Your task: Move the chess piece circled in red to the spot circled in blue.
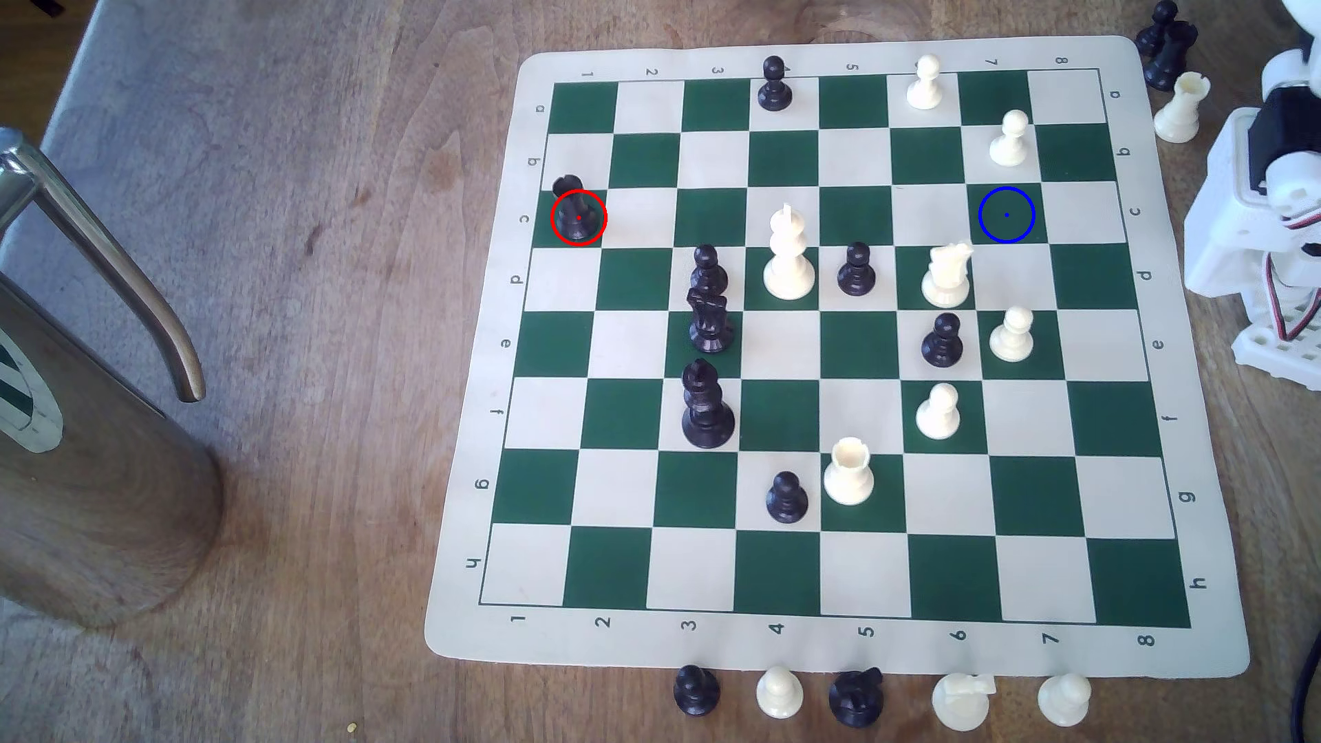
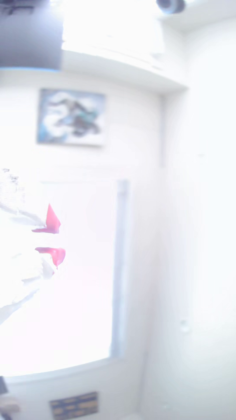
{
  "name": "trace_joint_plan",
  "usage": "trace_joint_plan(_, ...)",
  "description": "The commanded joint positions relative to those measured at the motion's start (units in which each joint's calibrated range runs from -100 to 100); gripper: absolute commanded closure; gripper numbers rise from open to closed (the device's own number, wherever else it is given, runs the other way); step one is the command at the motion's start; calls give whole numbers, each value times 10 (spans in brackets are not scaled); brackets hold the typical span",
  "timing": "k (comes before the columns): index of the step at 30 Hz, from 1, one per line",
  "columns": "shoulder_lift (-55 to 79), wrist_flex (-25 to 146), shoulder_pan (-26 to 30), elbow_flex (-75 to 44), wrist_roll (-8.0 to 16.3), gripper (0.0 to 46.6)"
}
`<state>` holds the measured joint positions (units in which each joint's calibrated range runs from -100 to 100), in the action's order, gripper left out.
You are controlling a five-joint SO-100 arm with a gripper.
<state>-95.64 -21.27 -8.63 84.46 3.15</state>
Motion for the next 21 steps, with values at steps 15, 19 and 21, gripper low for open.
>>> trace_joint_plan(15, 151, 658, 34, -298, -28, 447)
trace_joint_plan(19, 285, 719, 36, -400, -27, 419)
trace_joint_plan(21, 357, 725, 31, -430, -21, 382)
